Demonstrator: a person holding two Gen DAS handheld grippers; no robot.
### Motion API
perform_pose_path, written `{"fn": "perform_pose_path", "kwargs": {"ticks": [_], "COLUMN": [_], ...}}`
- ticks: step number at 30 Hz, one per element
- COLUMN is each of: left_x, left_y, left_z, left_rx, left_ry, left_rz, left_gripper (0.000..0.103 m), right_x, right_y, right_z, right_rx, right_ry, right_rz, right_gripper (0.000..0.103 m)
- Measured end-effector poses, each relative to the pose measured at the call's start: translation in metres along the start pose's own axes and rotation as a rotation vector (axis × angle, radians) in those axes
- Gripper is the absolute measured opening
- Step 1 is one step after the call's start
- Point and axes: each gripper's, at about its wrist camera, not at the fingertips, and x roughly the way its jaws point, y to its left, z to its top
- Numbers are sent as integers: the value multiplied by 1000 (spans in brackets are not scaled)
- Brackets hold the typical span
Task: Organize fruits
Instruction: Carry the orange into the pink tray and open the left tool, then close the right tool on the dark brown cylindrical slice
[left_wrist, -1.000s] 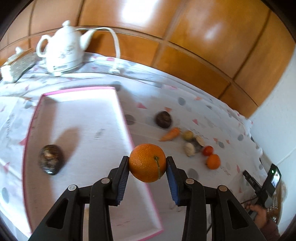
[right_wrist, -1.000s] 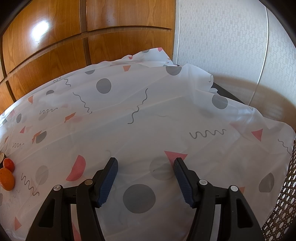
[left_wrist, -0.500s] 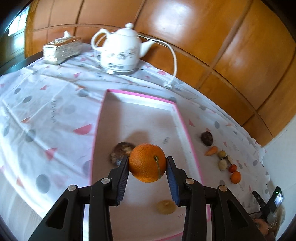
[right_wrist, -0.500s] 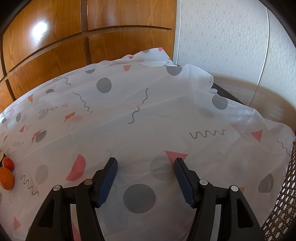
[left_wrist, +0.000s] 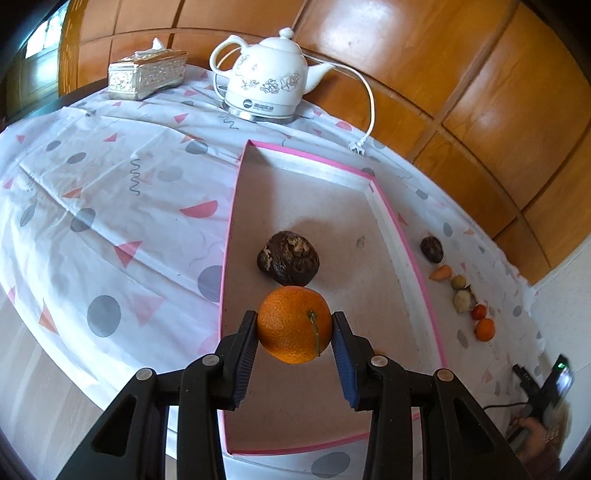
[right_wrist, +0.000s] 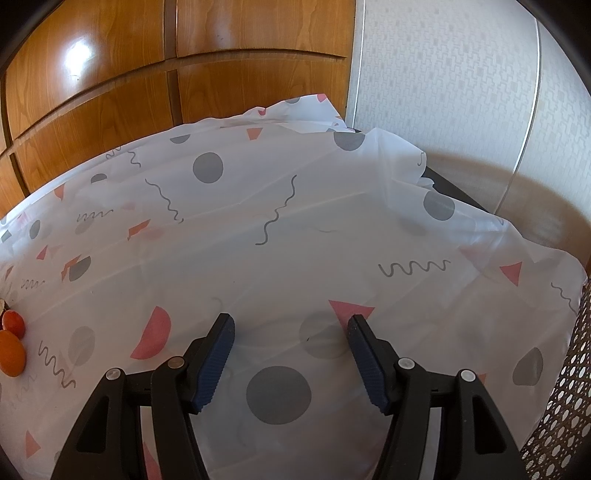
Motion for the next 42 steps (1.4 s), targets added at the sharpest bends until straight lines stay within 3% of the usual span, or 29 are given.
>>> {"fn": "perform_pose_path", "kwargs": {"ticks": [4, 7, 15, 16, 21, 28, 34, 36, 42], "left_x": [5, 7, 13, 13, 14, 15, 10, 8, 0], "left_y": [1, 0, -1, -1, -2, -2, -5, -5, 2], "left_z": [-3, -4, -7, -7, -7, -7, -4, -4, 1], "left_rx": [7, 16, 19, 20, 20, 26, 37, 38, 7], "left_ry": [16, 18, 33, 33, 32, 33, 12, 6, -19], "left_rz": [26, 30, 35, 35, 37, 40, 30, 36, 42], "left_gripper": [40, 40, 40, 40, 41, 41, 51, 51, 54], "right_x": [-1, -13, -66, -73, -93, -85, -70, -64, -57], "right_y": [0, 7, 93, 110, 171, 216, 231, 235, 246], "right_z": [4, 9, 17, 14, -6, -15, -15, -15, -18], "right_rx": [0, -5, -237, -287, -463, -553, -573, -577, -597], "right_ry": [33, 38, 18, 23, 62, 118, 152, 168, 166], "right_rz": [11, 85, 470, 518, 658, 699, 669, 668, 652], "right_gripper": [64, 61, 53, 47, 45, 45, 45, 32, 32]}}
